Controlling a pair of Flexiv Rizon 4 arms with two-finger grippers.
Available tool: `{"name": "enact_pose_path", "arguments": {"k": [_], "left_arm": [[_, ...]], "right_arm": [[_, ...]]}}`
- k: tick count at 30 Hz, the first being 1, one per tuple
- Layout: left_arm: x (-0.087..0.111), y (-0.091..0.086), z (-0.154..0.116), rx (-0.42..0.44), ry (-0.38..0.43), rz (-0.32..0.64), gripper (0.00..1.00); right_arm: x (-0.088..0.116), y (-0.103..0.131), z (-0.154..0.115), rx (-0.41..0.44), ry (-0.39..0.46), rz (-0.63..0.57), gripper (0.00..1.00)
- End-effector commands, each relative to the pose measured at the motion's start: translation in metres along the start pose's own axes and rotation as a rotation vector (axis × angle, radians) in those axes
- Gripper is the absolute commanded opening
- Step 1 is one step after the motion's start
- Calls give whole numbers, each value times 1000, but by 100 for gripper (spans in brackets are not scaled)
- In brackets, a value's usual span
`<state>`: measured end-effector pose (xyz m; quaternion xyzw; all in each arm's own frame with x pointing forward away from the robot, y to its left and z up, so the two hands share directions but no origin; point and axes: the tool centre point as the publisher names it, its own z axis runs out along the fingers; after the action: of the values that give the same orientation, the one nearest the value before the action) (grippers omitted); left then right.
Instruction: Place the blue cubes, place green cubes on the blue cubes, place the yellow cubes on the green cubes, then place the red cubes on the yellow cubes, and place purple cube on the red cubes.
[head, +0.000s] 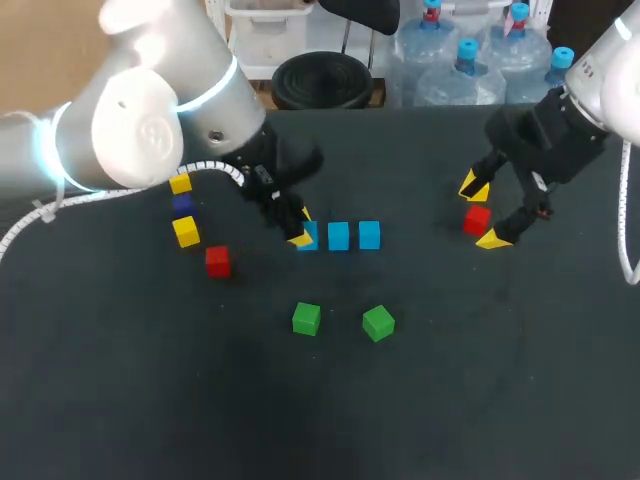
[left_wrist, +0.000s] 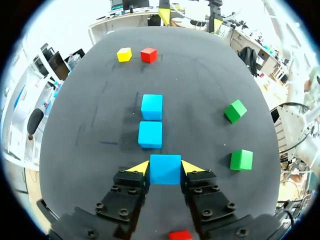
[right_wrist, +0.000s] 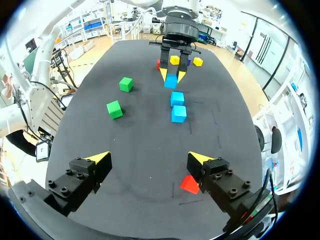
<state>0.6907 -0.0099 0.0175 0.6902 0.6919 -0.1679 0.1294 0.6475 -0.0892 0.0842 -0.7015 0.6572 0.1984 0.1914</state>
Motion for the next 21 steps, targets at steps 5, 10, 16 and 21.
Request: {"name": "enact_pose_path", "arguments": {"k": [5, 10, 16, 21], "left_arm": [[2, 15, 7, 12, 2, 13, 0], [4, 19, 9, 7, 7, 16, 0], [5, 20, 11, 7, 20, 21, 0], [7, 20, 13, 9, 22, 19, 0]], "right_arm": [[0, -1, 1, -1, -2, -1, 100], [0, -1, 1, -1, -2, -1, 100], [0, -1, 1, -1, -2, -1, 100], [0, -1, 1, -1, -2, -1, 100]]}}
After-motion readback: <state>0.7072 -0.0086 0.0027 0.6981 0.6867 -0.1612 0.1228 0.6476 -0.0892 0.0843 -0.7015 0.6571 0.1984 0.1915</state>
